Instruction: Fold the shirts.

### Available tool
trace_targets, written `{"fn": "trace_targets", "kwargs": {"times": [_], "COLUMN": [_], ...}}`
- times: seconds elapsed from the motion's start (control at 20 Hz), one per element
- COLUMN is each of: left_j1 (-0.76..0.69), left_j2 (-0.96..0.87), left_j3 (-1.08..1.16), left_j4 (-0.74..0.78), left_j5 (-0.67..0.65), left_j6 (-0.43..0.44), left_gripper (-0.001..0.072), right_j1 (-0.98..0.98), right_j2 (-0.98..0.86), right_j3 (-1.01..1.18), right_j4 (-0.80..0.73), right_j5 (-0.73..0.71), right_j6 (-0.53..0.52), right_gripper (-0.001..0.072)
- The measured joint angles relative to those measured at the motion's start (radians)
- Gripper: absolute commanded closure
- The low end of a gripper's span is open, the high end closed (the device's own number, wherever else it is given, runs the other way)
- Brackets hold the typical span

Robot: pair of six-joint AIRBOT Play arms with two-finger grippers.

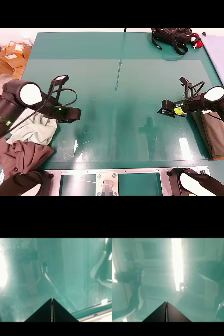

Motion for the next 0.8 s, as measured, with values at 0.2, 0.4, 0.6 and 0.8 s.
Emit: {"fn": "trace_targets", "kwargs": {"times": [0.2, 0.4, 0.6, 0.8], "left_j1": [0.0, 0.0, 0.058, 0.227], "left_j2": [0.0, 0.0, 0.0, 0.0], "left_j3": [0.0, 0.0, -0.037, -0.194], "left_j4": [0.012, 0.166, 0.451, 0.57], "left_j5": [0.0, -0.015, -0.053, -0.01], "left_j6": [0.002, 0.004, -0.011, -0.022], "left_gripper": [0.0679, -0.0013, -0.0013, -0.0013], "right_j1": [0.0, 0.0, 0.0, 0.0], "right_j2": [0.0, 0.0, 0.0, 0.0], "right_j3": [0.0, 0.0, 0.0, 0.0], "right_j4": [0.0, 0.0, 0.0, 0.0], "right_j5": [0.0, 0.0, 0.0, 0.0], "right_j6": [0.0, 0.0, 0.0, 0.0], "right_gripper": [0.0696, 0.0696, 0.0696, 0.0696]}}
